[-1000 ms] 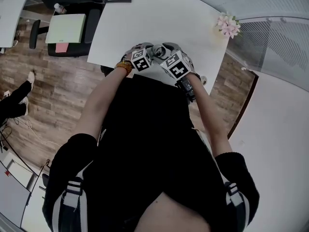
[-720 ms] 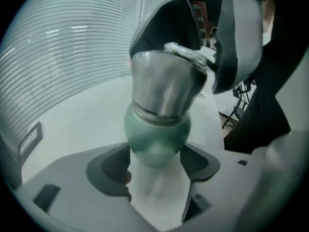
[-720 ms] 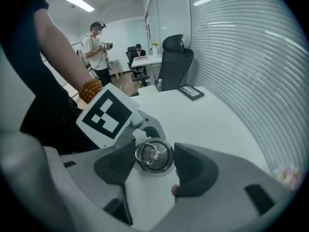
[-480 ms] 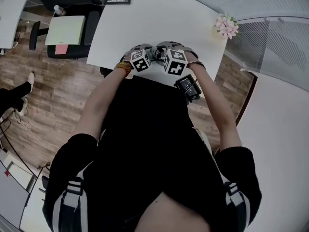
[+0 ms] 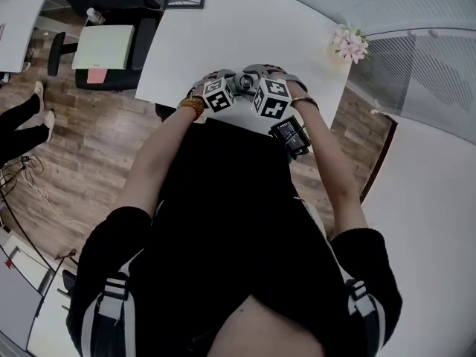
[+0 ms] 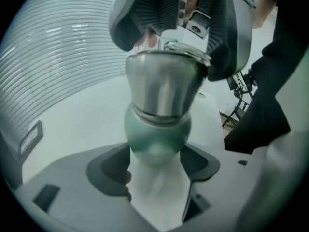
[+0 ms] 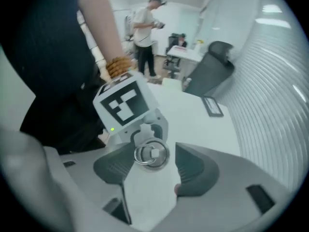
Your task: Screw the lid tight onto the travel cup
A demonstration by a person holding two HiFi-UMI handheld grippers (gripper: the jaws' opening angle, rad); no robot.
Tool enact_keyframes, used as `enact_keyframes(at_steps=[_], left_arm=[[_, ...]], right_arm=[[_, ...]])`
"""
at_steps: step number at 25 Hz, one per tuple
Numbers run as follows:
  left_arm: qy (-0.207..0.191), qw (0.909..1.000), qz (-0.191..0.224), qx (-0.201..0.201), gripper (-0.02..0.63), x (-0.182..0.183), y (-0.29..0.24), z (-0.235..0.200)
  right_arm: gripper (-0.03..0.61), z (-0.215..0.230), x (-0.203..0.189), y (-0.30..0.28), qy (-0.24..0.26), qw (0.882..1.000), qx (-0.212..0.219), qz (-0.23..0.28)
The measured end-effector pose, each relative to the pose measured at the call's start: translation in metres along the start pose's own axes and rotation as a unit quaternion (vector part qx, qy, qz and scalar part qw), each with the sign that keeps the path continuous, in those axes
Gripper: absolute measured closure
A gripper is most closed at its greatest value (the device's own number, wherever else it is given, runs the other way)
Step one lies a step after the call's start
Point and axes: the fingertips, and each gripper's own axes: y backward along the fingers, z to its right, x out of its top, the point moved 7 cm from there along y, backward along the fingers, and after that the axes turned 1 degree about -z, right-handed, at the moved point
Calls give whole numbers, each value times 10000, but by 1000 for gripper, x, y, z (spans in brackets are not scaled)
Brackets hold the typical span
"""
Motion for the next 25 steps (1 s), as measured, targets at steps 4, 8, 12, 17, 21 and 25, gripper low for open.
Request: enact_keyframes(at_steps=[4,8,12,17,21,25], left_arm=[[20,10000,68,35,285,-2,0,-2],[25,9999,100,22,284,-2,0,-1],[36,9999,105,23,284,-2,1,-1],[65,9999,102,38,285,-2,-1,0],[75,9999,95,65,284,-1,-1,0],[80,9999,102,67,285,-2,-1,-1]], right_arm=[[311,-1,-12,11,-2023,9767,-170,697],[310,-4,-17,14,-2920,9492,-442,1088],[311,11,-16,12,-3696,9225,-593,942],[318,14,-8,1,-4103,9095,-475,466],[336,13,-3,-4,-3630,9294,-634,207],[341,6,-1,-4,-2884,9567,-396,42]])
